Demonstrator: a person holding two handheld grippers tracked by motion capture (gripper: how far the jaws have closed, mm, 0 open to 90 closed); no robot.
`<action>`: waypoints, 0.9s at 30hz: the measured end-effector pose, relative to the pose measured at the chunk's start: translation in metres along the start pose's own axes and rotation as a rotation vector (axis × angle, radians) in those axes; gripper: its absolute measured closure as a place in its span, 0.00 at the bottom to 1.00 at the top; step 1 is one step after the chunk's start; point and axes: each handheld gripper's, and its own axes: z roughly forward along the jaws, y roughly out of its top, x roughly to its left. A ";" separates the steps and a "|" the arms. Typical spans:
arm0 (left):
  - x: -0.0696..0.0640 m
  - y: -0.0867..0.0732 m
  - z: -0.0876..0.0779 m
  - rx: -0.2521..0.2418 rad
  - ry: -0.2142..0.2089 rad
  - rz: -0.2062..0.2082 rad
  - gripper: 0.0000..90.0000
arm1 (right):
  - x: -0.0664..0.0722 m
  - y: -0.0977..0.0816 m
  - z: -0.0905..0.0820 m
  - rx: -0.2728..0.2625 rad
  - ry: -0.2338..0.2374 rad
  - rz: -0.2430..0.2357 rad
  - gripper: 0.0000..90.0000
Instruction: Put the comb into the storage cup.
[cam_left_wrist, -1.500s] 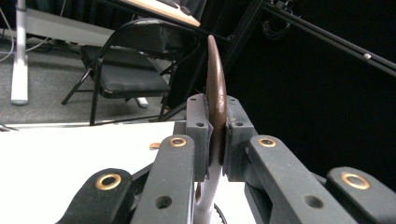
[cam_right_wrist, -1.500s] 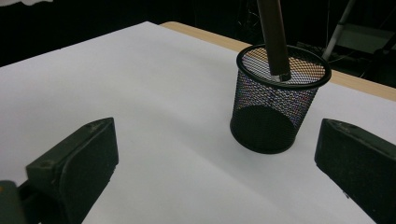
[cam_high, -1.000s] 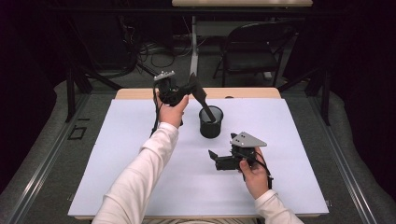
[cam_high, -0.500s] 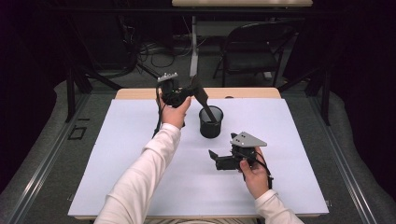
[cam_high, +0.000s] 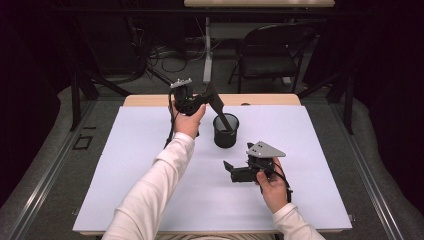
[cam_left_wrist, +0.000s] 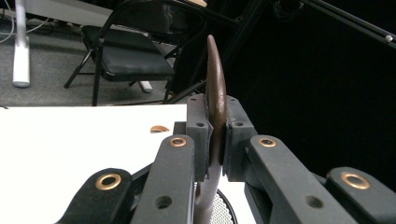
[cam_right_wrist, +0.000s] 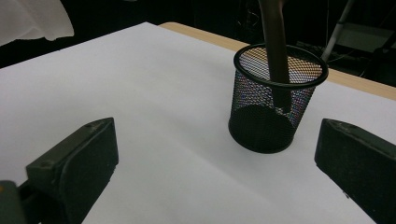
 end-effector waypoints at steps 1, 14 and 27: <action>0.000 0.000 0.001 0.002 0.001 0.000 0.93 | 0.000 0.000 0.000 0.000 0.001 0.000 0.00; 0.001 -0.007 0.009 0.023 0.008 -0.009 0.93 | 0.001 -0.001 0.001 0.011 0.004 -0.009 0.00; 0.003 -0.014 0.015 0.041 0.013 -0.017 0.93 | 0.003 -0.001 0.001 0.011 0.007 -0.011 0.00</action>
